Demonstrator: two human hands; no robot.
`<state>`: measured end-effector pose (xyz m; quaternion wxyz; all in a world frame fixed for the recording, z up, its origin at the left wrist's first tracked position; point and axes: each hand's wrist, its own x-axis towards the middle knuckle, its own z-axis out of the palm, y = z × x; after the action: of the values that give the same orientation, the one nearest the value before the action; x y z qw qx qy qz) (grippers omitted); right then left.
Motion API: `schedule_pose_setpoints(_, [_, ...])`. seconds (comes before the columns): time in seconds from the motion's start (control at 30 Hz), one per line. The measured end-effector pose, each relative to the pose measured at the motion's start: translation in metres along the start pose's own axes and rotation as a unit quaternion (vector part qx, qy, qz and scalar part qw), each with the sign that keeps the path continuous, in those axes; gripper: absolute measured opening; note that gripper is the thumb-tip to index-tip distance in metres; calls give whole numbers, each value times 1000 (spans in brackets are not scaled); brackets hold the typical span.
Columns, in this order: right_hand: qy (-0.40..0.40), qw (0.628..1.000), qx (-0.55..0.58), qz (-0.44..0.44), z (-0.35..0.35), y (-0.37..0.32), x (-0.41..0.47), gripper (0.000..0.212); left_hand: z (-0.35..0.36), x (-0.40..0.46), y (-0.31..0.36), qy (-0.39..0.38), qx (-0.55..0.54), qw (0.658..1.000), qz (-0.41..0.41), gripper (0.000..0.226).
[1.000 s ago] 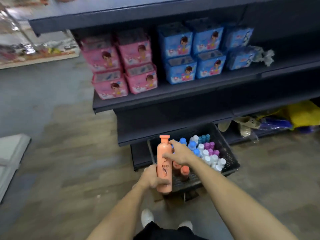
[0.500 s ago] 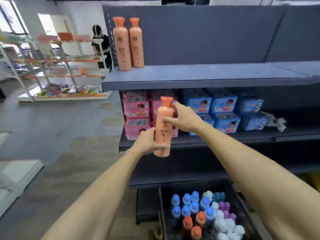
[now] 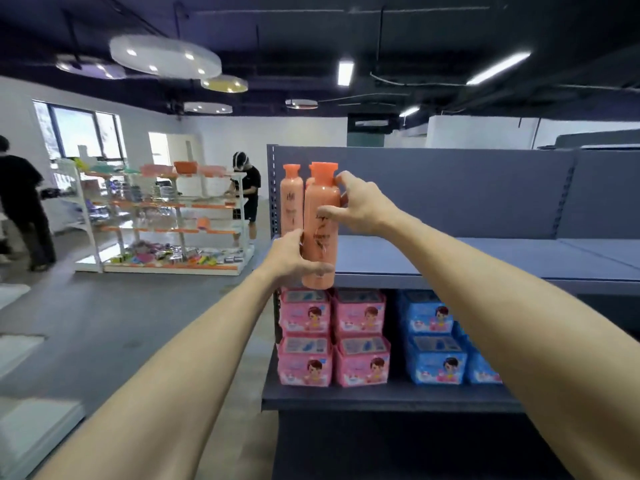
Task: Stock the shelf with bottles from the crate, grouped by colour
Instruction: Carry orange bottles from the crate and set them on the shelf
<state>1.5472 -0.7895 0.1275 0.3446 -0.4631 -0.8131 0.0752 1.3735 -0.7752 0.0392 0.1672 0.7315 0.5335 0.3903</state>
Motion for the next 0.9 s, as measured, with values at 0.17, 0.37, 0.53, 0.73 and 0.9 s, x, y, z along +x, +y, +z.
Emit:
schedule_pose_setpoints(0.17, [32,999,25,5,35,2,24,49,-12,17,-27,7,-9,1000,-22,69])
schedule_pose_setpoints(0.37, [30,999,26,19,61,6,60,47,-20,46,-58,11,-24,998,-48,69])
schedule_pose_setpoints(0.53, [4,1000,12,23,81,8,101,53,-22,75,-87,28,-26,997,-70,66])
schedule_pose_setpoints(0.73, [2,999,-4,39,105,20,142,50,-24,112,-112,39,-5,996,-86,65])
schedule_pose_setpoints(0.9, [-1,999,-27,47,112,31,165,52,-22,135,-124,26,8,997,-76,58])
